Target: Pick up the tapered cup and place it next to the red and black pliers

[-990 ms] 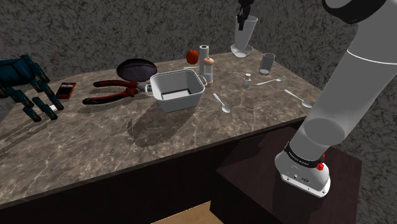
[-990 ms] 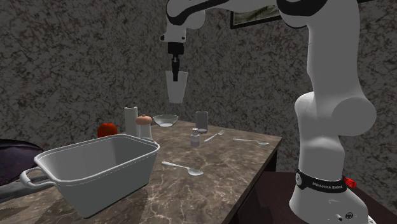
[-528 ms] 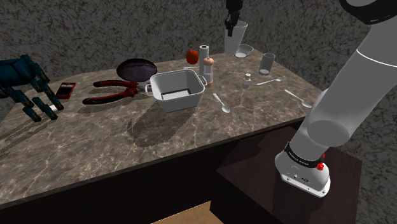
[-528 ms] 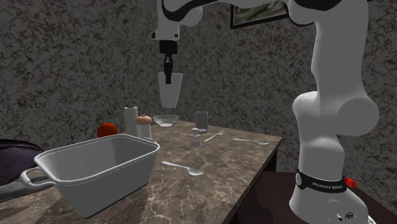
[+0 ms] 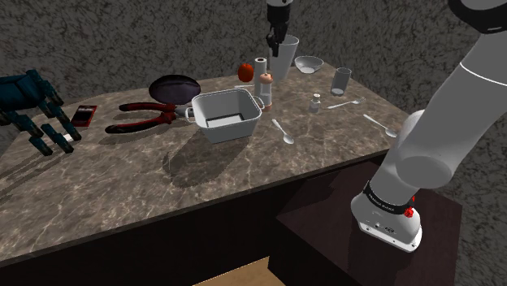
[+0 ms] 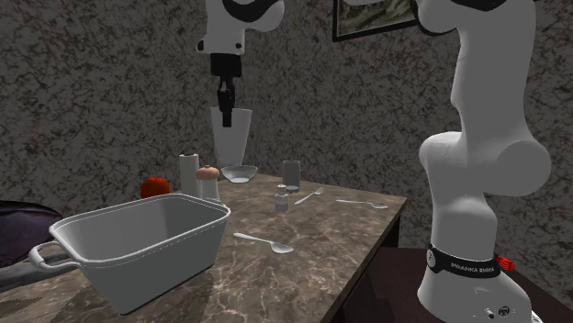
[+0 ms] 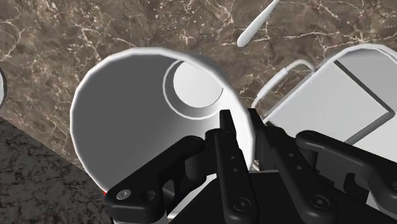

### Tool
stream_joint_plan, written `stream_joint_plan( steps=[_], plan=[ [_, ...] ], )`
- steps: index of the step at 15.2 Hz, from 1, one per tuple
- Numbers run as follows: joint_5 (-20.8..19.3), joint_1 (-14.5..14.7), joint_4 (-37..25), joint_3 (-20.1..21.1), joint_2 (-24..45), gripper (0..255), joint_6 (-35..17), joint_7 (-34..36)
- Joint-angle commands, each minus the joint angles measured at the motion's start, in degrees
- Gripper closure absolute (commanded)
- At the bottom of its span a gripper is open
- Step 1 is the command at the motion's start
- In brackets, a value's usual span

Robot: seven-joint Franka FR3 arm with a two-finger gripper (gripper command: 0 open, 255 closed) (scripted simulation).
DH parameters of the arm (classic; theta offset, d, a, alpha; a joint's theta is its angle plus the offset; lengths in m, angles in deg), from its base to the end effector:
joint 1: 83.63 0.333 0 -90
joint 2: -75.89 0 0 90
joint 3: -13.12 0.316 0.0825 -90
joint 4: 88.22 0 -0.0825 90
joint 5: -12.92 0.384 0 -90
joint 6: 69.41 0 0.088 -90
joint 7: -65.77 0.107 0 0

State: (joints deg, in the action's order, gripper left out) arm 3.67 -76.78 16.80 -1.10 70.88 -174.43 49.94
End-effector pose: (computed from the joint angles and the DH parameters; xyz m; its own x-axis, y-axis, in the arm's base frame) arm 0.5382 -0.0873 0.5698 0.9819 0.1849 0.0417 0.1765 -0.9721 0.1542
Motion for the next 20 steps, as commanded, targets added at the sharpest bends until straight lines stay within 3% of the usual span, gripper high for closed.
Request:
stream_joint_plan(
  steps=[1, 11, 20],
  plan=[
    [-0.2, 1.2, 0.8, 1.5, -0.1, 255, -0.4, 2.9],
    [0.0, 7.2, -0.8, 8.4, 3.7, 255, -0.5, 16.0],
    [-0.1, 12.8, -8.2, 13.6, 11.6, 255, 0.7, 26.8]
  ],
)
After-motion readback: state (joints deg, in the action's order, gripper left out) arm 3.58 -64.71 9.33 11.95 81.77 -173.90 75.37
